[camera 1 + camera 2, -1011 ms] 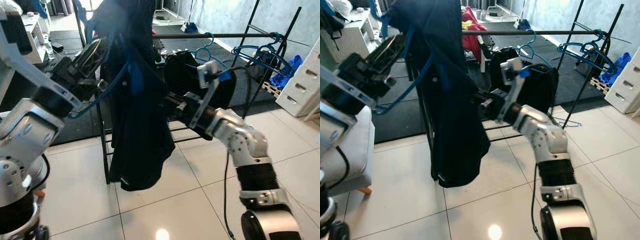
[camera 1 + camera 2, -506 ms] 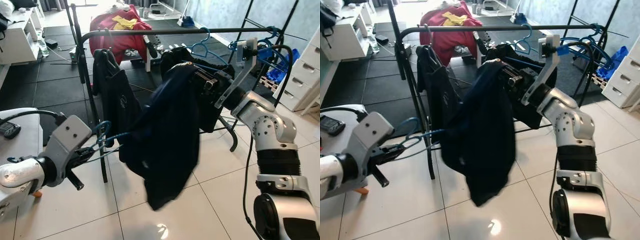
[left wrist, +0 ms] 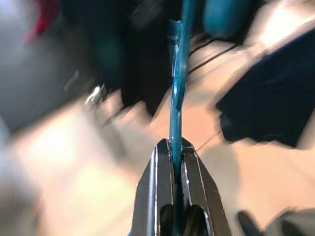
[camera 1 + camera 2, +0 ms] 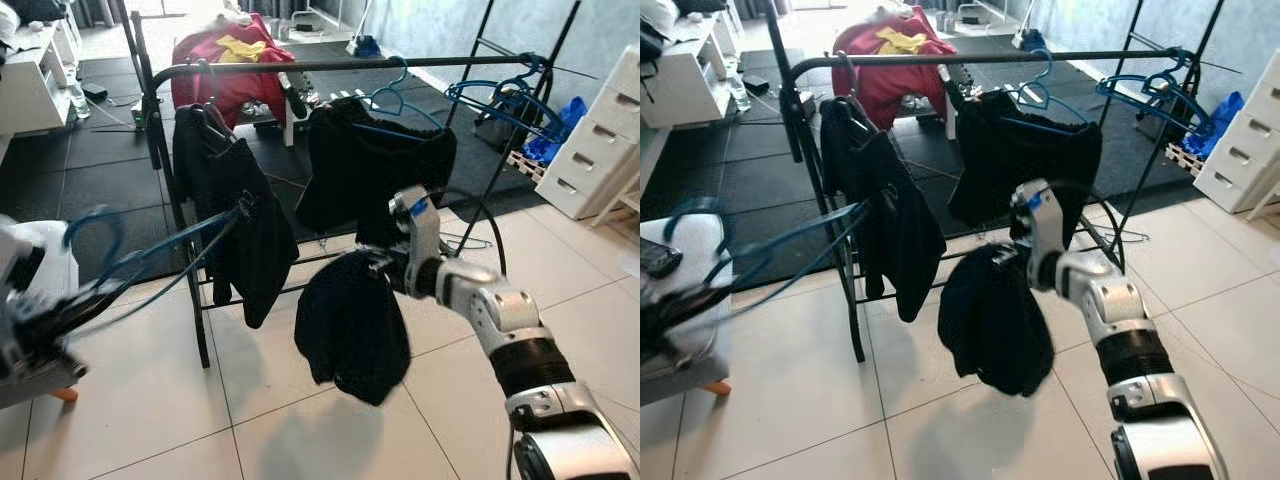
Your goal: Hang hanger
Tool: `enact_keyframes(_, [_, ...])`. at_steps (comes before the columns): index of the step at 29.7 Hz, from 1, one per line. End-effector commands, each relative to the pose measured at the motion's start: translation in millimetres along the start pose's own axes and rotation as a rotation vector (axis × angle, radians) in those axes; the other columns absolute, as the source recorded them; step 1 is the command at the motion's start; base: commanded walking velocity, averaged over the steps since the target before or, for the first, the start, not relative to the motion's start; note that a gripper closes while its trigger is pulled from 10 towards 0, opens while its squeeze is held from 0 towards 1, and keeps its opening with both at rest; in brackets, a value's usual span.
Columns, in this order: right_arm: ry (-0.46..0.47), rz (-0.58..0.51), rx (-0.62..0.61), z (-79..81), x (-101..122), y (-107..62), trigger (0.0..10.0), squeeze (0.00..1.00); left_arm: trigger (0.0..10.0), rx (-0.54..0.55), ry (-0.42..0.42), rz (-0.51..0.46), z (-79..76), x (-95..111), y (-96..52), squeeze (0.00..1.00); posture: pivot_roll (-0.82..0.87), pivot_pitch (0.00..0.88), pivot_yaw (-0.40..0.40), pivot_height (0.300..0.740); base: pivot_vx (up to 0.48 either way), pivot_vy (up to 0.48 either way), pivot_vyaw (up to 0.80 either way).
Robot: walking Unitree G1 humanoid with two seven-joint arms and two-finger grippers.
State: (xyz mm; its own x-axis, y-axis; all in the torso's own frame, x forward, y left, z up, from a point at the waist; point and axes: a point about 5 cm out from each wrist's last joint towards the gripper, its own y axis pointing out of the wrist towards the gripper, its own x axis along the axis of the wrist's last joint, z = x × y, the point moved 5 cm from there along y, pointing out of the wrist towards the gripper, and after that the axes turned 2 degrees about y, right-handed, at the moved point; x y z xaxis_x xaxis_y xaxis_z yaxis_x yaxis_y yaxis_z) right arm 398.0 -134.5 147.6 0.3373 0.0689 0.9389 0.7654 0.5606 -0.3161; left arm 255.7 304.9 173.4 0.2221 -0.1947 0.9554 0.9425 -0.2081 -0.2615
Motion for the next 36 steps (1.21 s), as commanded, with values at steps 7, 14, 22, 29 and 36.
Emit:
enact_keyframes(7, [-0.017, -0.050, 0.103, 28.0, -4.5, -1.2, 10.0, 0.00, 10.0, 0.266, -0.277, 0.048, 3.4, -37.5, 13.6, 0.00, -0.05, 0.079, -0.045, 0.740, 0.000, 0.000, 0.00])
enact_keyframes(14, [0.048, -0.068, 0.248, 69.4, -32.8, -9.3, 10.0, 0.00, 10.0, 0.152, -0.654, -0.086, -109.3, -30.9, 40.6, 0.00, -0.02, 0.093, -0.061, 0.740, 0.000, 0.000, 0.69])
enact_keyframes(22, [0.177, -0.101, 0.295, 95.9, -49.2, -44.1, 10.0, 0.00, 10.0, 0.068, -0.832, -0.153, -155.3, -26.9, 24.8, 0.00, -0.01, 0.113, -0.068, 0.740, 0.000, 0.000, 0.79])
enact_keyframes(29, [0.350, -0.173, 0.165, 94.5, -54.8, -65.7, 10.0, 0.00, 10.0, 0.092, -0.893, -0.152, -163.5, -32.0, 12.0, 0.00, 0.02, 0.116, -0.068, 0.740, 0.000, 0.000, 0.79])
enact_keyframes(36, [0.521, -0.238, 0.081, 103.2, -53.0, -105.2, 10.0, 0.00, 10.0, 0.121, -0.951, -0.125, -171.8, -35.8, 3.2, 0.00, 0.01, 0.112, -0.071, 0.740, 0.000, 0.000, 0.80])
